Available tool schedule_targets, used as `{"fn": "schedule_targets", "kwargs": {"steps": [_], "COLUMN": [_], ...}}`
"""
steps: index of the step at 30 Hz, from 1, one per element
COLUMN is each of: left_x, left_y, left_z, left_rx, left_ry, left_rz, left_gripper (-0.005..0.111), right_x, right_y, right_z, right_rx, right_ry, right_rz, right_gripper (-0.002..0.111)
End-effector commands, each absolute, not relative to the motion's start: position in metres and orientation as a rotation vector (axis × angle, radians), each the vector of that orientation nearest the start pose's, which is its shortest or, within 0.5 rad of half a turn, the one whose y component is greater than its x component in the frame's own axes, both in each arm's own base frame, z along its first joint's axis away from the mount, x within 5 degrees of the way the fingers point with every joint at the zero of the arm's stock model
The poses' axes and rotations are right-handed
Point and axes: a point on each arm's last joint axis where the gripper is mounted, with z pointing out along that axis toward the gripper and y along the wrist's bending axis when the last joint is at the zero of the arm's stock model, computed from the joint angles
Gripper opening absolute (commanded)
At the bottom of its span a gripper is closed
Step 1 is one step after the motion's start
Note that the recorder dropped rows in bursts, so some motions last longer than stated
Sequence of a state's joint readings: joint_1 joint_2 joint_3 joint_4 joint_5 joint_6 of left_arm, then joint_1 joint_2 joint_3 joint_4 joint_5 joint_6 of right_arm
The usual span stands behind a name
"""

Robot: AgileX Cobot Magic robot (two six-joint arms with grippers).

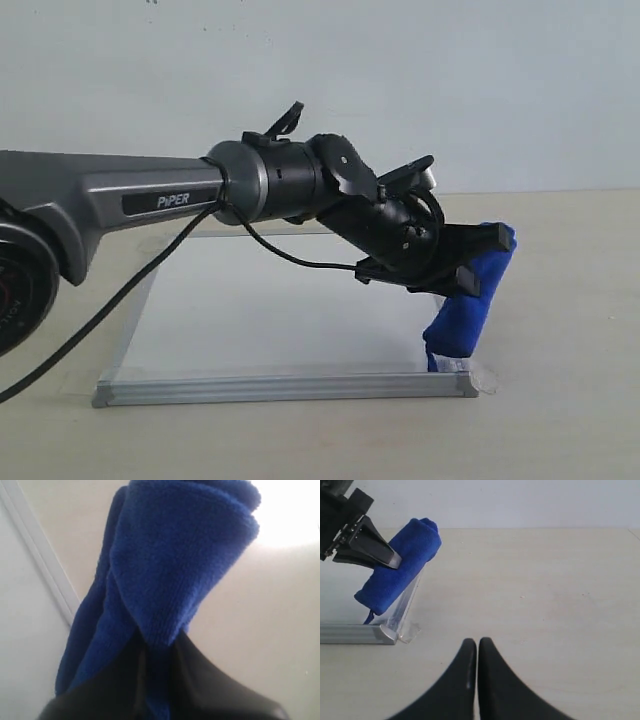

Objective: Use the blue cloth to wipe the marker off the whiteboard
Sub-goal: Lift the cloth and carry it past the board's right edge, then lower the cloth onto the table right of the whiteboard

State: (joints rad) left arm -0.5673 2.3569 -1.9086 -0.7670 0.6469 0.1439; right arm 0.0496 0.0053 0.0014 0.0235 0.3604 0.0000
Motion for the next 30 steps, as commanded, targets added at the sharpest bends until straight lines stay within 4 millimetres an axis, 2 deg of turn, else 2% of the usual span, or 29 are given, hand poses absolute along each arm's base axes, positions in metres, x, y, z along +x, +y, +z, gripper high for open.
{"fn": "schedule_targets", "kwargs": {"steps": [1, 4, 8, 11, 16, 21, 26, 30], "left_x": [0.410, 0.397, 0.383, 0.381, 0.374, 0.373, 0.358, 0.346], "left_y": [-0.305, -0.301, -0.309, -0.316, -0.326, -0.327, -0.304, -0.287], "left_z": [0.190, 0.201, 0.203, 0.206, 0.208, 0.211, 0.217, 0.233], "left_rx": [0.138, -0.067, -0.140, -0.230, -0.235, -0.241, -0.297, -0.379], "left_ry": [2.455, 2.329, 2.286, 2.243, 2.196, 2.179, 2.151, 2.102], "left_rz": [-1.034, -1.031, -1.018, -1.034, -1.003, -0.994, -0.915, -0.908], "left_gripper": [0.004, 0.004, 0.004, 0.004, 0.004, 0.004, 0.004, 0.004], "right_x": [0.053, 0.053, 0.053, 0.053, 0.053, 0.053, 0.053, 0.053], "right_y": [0.003, 0.003, 0.003, 0.003, 0.003, 0.003, 0.003, 0.003], "right_z": [0.181, 0.181, 0.181, 0.181, 0.181, 0.181, 0.181, 0.181], "right_rx": [-0.028, -0.028, -0.028, -0.028, -0.028, -0.028, -0.028, -0.028], "right_ry": [1.839, 1.839, 1.839, 1.839, 1.839, 1.839, 1.839, 1.839], "right_rz": [0.052, 0.052, 0.052, 0.052, 0.052, 0.052, 0.052, 0.052], "right_gripper": [0.001, 0.001, 0.001, 0.001, 0.001, 0.001, 0.001, 0.001]}}
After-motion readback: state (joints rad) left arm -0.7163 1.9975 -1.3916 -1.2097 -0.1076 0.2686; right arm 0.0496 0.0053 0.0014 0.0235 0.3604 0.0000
